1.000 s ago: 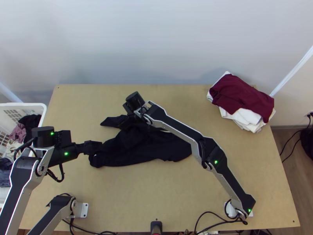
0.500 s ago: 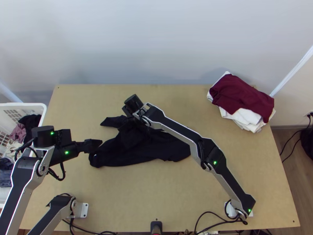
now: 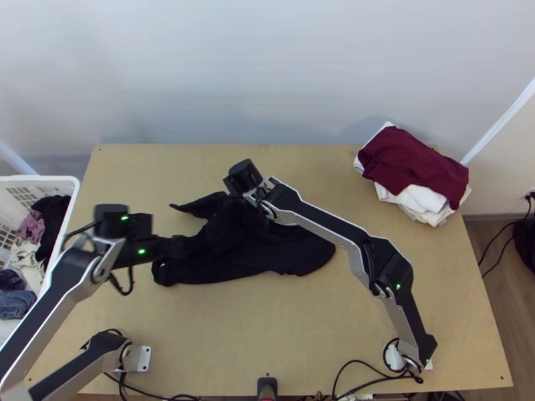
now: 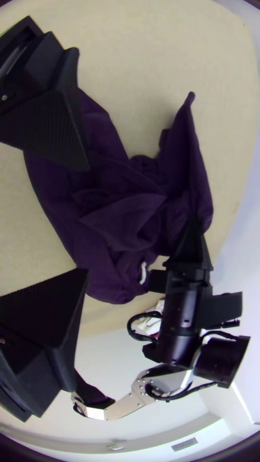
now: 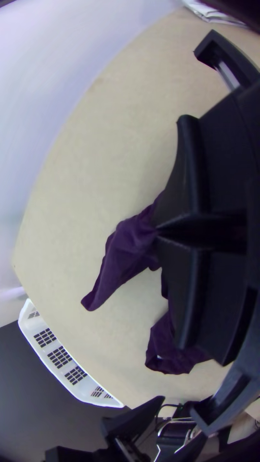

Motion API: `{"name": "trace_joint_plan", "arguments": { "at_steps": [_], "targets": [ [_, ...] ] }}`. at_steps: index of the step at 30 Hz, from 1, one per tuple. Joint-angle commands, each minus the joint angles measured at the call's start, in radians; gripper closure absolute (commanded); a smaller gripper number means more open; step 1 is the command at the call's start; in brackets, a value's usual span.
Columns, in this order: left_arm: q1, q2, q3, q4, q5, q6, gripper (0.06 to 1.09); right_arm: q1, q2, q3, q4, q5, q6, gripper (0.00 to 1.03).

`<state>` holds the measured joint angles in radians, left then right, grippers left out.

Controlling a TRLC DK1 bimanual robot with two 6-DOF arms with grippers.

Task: Fold the t-shirt

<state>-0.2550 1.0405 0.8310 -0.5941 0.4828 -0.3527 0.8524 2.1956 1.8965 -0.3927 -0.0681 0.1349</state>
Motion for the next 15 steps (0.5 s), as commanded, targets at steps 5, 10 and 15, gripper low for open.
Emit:
{"name": "trace_joint_plan", "arguments": {
  "at_steps": [5,10,15],
  "targets": [
    [-0.064,0.156,0.069,0.117,0.008,-0.045,0.11,-0.052,-0.074,-0.051,0.006,0.008,0.031,1.0],
    [-0.098,0.247,0.089,0.178,0.007,-0.062,0.2,-0.07,-0.096,-0.079,0.006,0.008,0.029,1.0],
    [-0.11,0.343,0.108,0.194,0.0,-0.06,0.22,-0.081,-0.109,-0.089,0.006,0.008,0.038,1.0]
  ]
}}
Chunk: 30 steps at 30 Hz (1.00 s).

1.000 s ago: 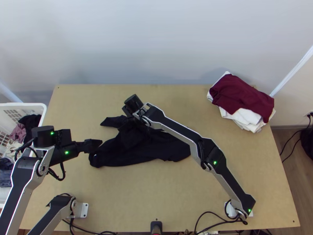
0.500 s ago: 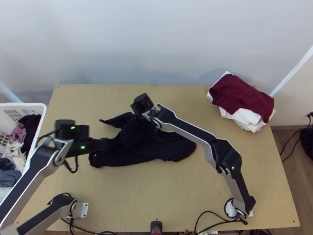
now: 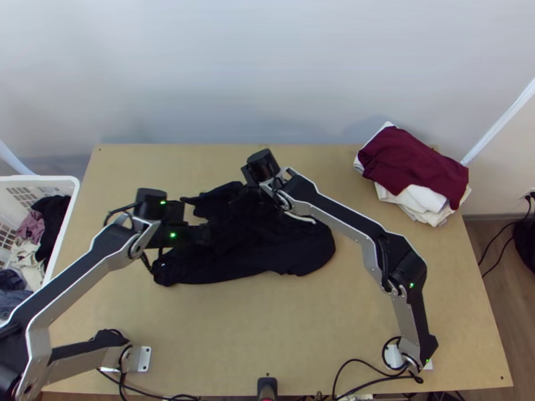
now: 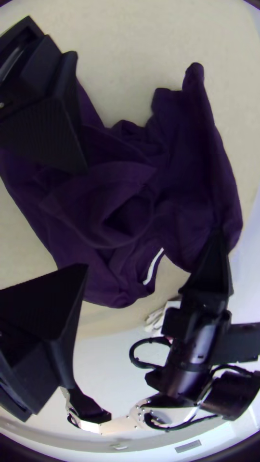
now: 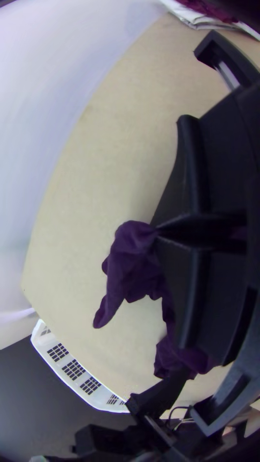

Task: Fold the t-shirt

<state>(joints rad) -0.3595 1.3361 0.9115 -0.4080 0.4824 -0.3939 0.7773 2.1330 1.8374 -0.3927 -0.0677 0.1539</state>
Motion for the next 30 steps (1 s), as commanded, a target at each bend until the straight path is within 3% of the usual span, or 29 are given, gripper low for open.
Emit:
{"name": "trace_joint_plan", "arguments": {
  "at_steps": [1,6,8,11,12,14,19,30],
  "targets": [
    [-0.006,0.06,0.032,0.008,0.001,-0.017,0.22,-0.009,-0.048,-0.032,0.006,0.008,0.019,1.0],
    [-0.006,0.095,0.044,0.009,0.001,-0.005,0.24,-0.018,-0.054,-0.043,0.006,0.008,0.019,1.0],
    [-0.006,0.098,0.043,0.021,-0.002,-0.006,0.45,-0.023,-0.059,-0.044,0.009,0.008,0.019,1.0],
    [-0.006,0.101,0.043,0.037,-0.007,-0.011,0.53,-0.03,-0.062,-0.046,0.011,0.008,0.019,1.0],
    [-0.006,0.098,0.041,0.044,-0.01,-0.011,0.66,-0.032,-0.064,-0.046,0.011,0.008,0.021,1.0],
    [-0.006,0.071,0.027,0.097,-0.031,-0.013,1.03,-0.038,-0.07,-0.047,0.011,0.008,0.021,1.0],
    [0.03,0.051,0.047,0.118,-0.044,-0.019,1.05,-0.065,-0.093,-0.049,0.011,0.009,0.029,1.0],
    [0.281,-0.034,0.294,-0.068,-0.045,0.072,1.05,-0.228,-0.216,-0.023,0.017,0.011,0.049,1.0]
  ]
}}
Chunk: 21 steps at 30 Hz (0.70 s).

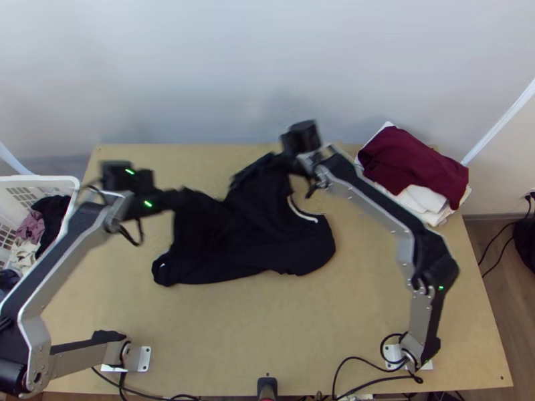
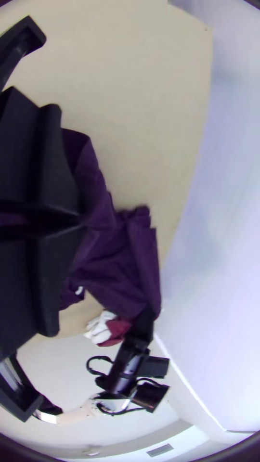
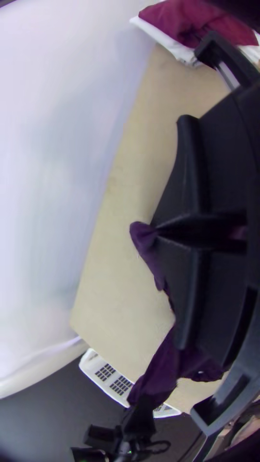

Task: Fold the t-shirt

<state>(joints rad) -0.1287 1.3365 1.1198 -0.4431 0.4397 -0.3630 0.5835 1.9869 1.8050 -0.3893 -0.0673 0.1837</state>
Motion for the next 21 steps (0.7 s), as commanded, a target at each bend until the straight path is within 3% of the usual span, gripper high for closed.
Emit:
{"name": "trace_joint_plan", "arguments": {
  "at_steps": [1,15,21],
  "targets": [
    [0.069,-0.034,0.11,-0.048,-0.002,0.056,1.05,-0.048,-0.082,0.013,0.013,0.011,0.019,1.0],
    [0.178,-0.03,0.383,-0.091,-0.004,0.134,1.05,-0.168,-0.158,0.278,0.015,0.069,0.031,1.0],
    [0.215,-0.063,0.459,-0.077,-0.006,0.137,1.05,-0.168,-0.263,0.283,0.018,0.104,0.033,1.0]
  ]
}}
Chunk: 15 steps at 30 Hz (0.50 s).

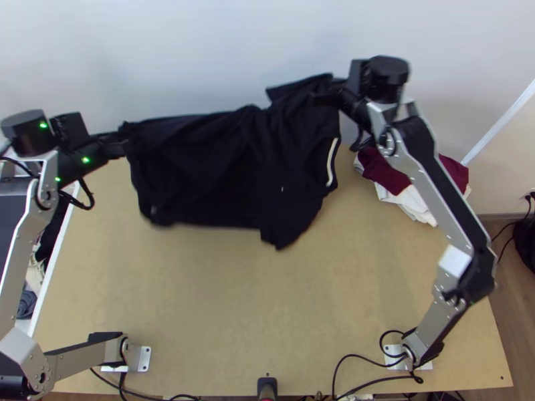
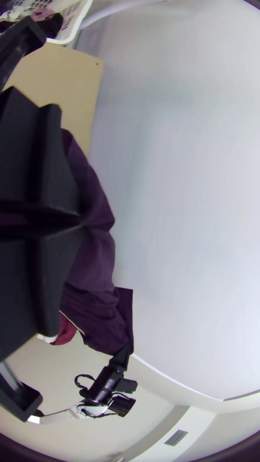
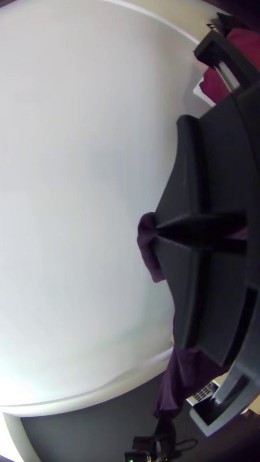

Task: Fold the t-shirt

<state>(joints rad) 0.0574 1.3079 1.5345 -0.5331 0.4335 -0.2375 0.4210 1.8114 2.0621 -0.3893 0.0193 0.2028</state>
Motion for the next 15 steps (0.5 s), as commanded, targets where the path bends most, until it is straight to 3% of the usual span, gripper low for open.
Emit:
{"name": "trace_joint_plan", "arguments": {
  "at_steps": [1,9,15],
  "targets": [
    [0.032,-0.039,0.041,0.005,0.002,0.01,1.05,-0.005,-0.109,0.006,0.017,0.018,0.021,1.0],
    [0.009,-0.119,-0.228,-0.151,0.007,0.003,1.05,0.002,-0.256,-0.329,0.04,0.018,0.055,1.0],
    [-0.031,-0.323,-0.451,-0.258,0.082,0.015,1.05,0.012,-0.371,-0.471,0.059,0.016,0.064,1.0]
  ]
}}
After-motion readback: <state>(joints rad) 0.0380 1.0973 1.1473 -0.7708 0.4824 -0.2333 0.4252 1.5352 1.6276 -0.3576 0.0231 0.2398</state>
